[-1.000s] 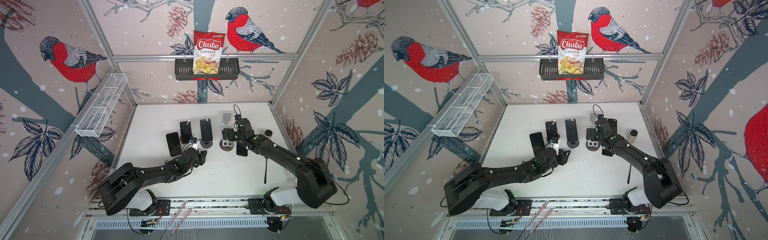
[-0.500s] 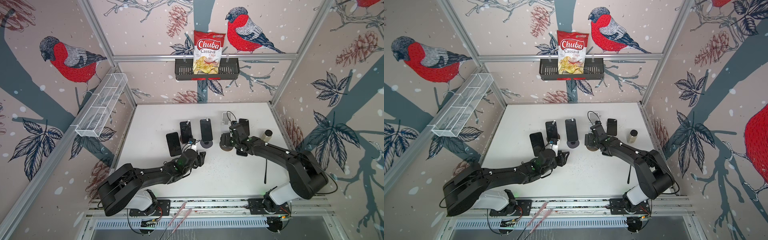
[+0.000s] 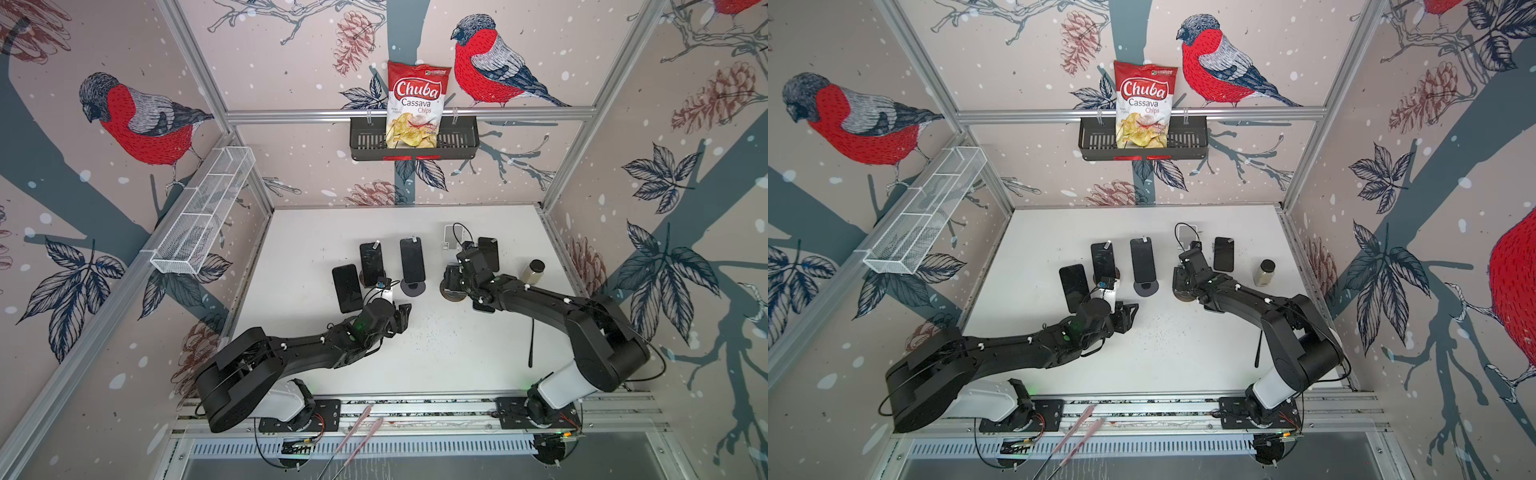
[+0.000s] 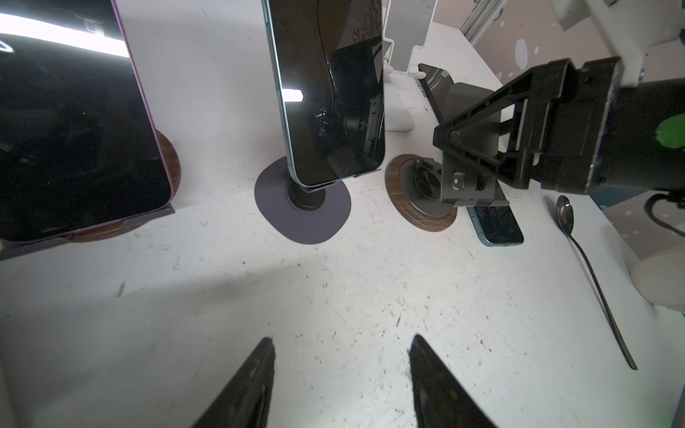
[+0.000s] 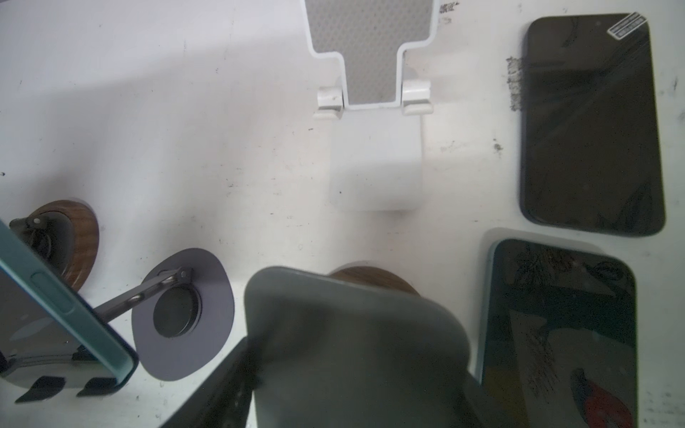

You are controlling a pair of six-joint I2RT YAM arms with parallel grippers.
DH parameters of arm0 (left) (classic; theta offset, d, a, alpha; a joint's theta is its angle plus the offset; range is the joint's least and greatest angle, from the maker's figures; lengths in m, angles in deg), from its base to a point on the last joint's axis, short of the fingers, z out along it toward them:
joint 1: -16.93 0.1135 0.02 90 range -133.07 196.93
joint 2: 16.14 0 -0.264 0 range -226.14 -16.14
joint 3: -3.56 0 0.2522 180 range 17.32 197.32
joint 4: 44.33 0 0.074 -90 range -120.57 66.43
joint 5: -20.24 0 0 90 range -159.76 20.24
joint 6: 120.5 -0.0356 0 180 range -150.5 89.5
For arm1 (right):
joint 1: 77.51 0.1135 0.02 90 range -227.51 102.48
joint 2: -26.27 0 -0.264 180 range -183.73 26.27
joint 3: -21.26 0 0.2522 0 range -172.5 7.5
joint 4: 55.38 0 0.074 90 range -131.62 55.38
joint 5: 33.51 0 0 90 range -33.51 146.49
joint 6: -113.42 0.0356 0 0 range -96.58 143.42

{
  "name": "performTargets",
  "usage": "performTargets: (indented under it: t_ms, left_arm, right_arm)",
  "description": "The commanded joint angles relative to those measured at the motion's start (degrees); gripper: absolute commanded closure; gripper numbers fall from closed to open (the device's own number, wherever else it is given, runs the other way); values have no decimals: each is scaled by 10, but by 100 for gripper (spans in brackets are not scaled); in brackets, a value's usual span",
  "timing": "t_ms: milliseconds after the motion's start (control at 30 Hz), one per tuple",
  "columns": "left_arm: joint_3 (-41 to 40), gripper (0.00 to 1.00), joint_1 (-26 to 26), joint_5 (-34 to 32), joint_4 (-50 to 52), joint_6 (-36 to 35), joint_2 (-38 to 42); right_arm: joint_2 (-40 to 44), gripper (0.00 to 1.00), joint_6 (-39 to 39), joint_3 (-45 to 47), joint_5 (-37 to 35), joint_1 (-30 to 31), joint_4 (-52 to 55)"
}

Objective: Remove the phone from the phone stand
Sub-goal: Move the phone stand to the center of the table.

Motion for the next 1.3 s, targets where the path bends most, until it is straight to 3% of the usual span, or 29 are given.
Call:
performTargets:
  t_ms: [0,333,867,967,1267]
  left_arm:
    - [-2,42,0,-10,1,3,4]
    - [-4,42,0,-11,-2,4,5]
    - [-2,42,0,-12,1,2,4]
    - [-1,42,0,-9,-1,1,2]
    - [6,42,1,-12,6,-3,8]
  right_arm:
    - [1,33,-10,2,-25,1,-24]
    - [-4,34,-39,2,-31,-3,-73]
    - [-32,30,-37,2,33,-28,-91]
    - [-35,17,-36,-3,39,-31,-86]
    - [-9,5,-44,-22,32,-41,-54]
